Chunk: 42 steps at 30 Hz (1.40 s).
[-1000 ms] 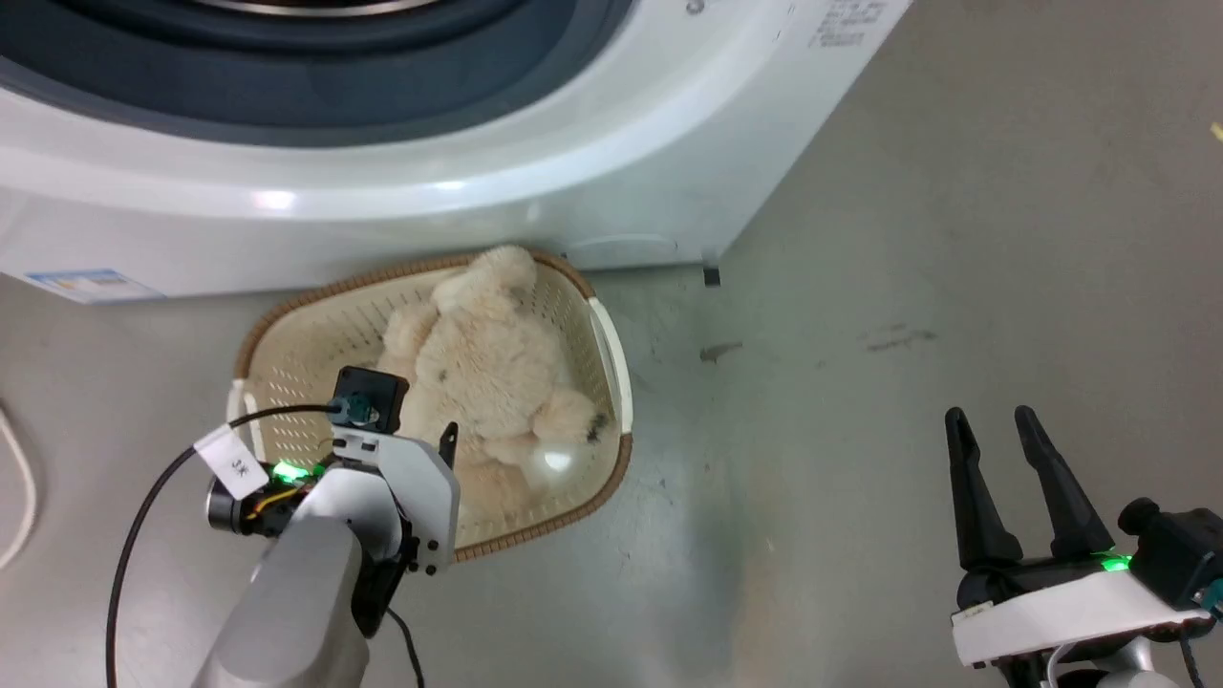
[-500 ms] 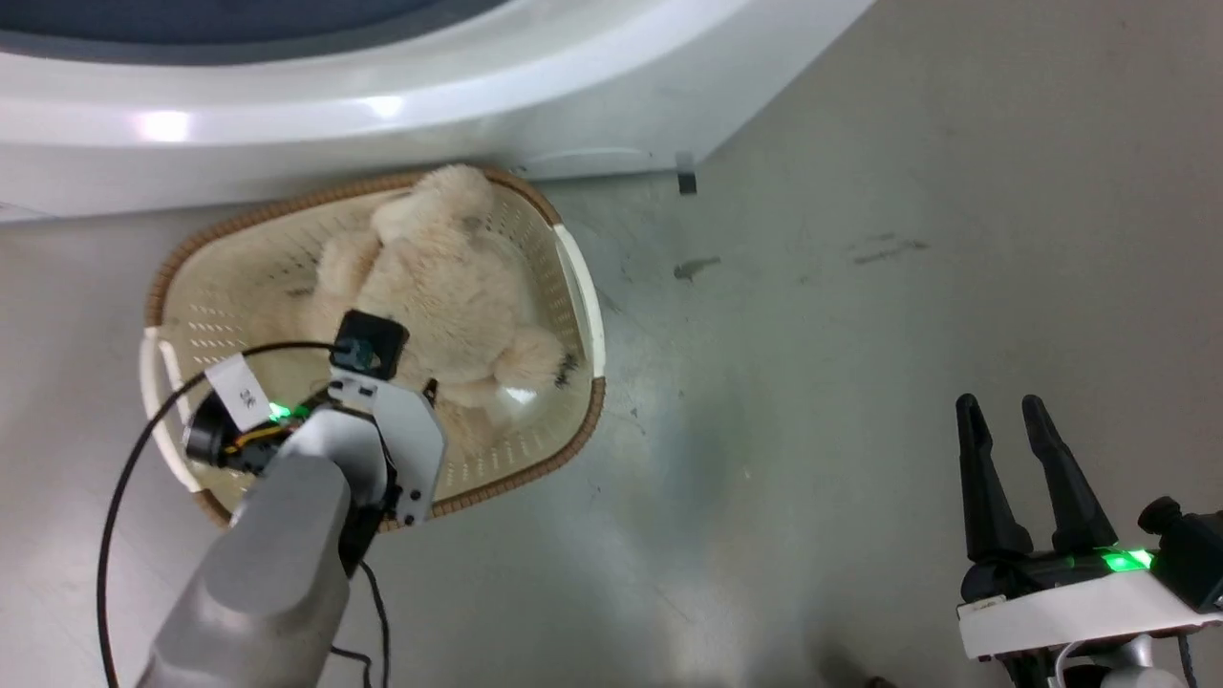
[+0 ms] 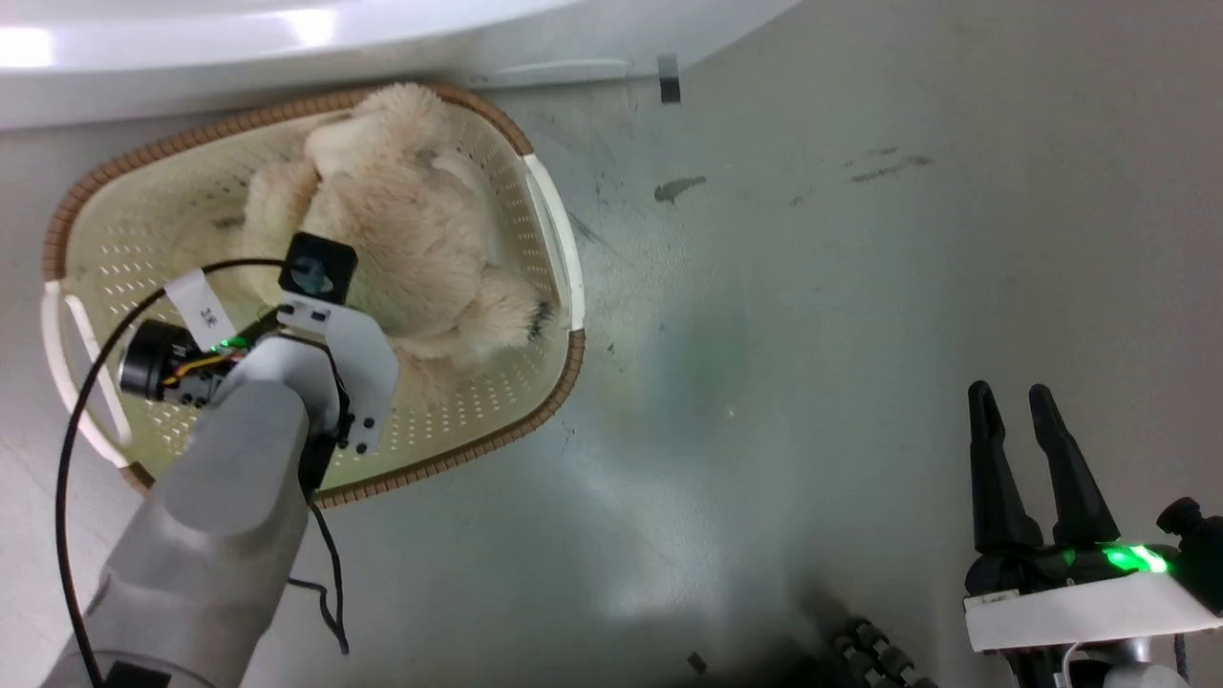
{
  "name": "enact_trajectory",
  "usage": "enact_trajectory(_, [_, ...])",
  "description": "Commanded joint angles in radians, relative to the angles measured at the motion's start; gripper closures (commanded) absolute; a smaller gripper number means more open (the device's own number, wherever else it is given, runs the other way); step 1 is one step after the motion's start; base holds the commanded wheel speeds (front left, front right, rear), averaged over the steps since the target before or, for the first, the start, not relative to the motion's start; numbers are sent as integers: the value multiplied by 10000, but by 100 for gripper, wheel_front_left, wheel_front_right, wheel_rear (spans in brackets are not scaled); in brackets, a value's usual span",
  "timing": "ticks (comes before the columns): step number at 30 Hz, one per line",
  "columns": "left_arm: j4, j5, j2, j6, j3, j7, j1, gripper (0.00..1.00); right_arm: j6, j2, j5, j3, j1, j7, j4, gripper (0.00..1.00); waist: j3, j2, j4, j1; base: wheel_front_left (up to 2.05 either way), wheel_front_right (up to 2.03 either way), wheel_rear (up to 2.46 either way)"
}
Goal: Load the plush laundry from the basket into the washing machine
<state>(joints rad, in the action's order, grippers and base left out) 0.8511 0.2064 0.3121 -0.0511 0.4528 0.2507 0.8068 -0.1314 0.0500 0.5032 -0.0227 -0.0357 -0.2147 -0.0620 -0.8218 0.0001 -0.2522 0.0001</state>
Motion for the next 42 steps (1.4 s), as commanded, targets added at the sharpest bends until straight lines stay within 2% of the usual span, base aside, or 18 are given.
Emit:
enact_trajectory(1, [212, 98, 130, -28, 140, 4, 334, 0, 6, 2, 167, -35, -250, -100, -63, 0, -224, -1, -45, -1, 0, 0, 0])
enact_trajectory(2, [272, 142, 148, -13, 178, -38, 434, 52, 6, 2, 217, -58, -278, -121, -58, 0, -313, -1, -56, -1, 0, 0, 0])
enact_trajectory(3, [345, 185, 153, 8, 225, -45, 527, 100, 7, 2, 264, -73, -311, -142, -47, 0, -394, -1, -60, -1, 0, 0, 0])
enact_trajectory(11, [1029, 727, -26, 414, 557, -327, 968, 100, 7, 2, 532, -117, -634, -308, 167, 0, -538, -1, 55, -1, 0, 0, 0])
enact_trajectory(20, [1891, 1501, -597, 708, 723, -1157, 982, 100, 7, 2, 616, -71, -902, -471, 634, 0, 138, -1, 421, -1, 0, 0, 0])
enact_trajectory(24, [2116, 1959, -1098, 909, 541, -1805, 420, 100, 7, 2, 382, 3, -954, -471, 1040, 0, 1283, -1, 845, -1, 0, 0, 0])
enact_trajectory(25, [2116, 1959, -1098, 909, 541, -1805, 420, 100, 7, 2, 382, 3, -954, -471, 1040, 0, 1283, -1, 845, -1, 0, 0, 0])
enact_trajectory(26, [2175, 2234, -1411, 1044, 421, -2331, 57, 100, 7, 2, 224, 89, -904, -471, 1299, 0, 2023, -1, 1139, -1, 0, 0, 0])
enact_trajectory(32, [2211, 2741, -2052, 1249, 247, -3298, -708, 100, 7, 2, -69, 362, -630, -471, 1836, 0, 3500, -1, 1767, -1, 0, 0, 0])
enact_trajectory(33, [2185, 2835, -2216, 1283, 271, -3635, -999, 100, 7, 2, -138, 471, -479, -471, 2036, 0, 4057, -1, 1993, -1, 0, 0, 0])
enact_trajectory(42, [1736, 3477, -2551, 1064, 84, -4716, -2257, 100, 7, 2, -251, 625, 251, -471, 2673, 0, 5898, -1, 2604, -1, 0, 0, 0])
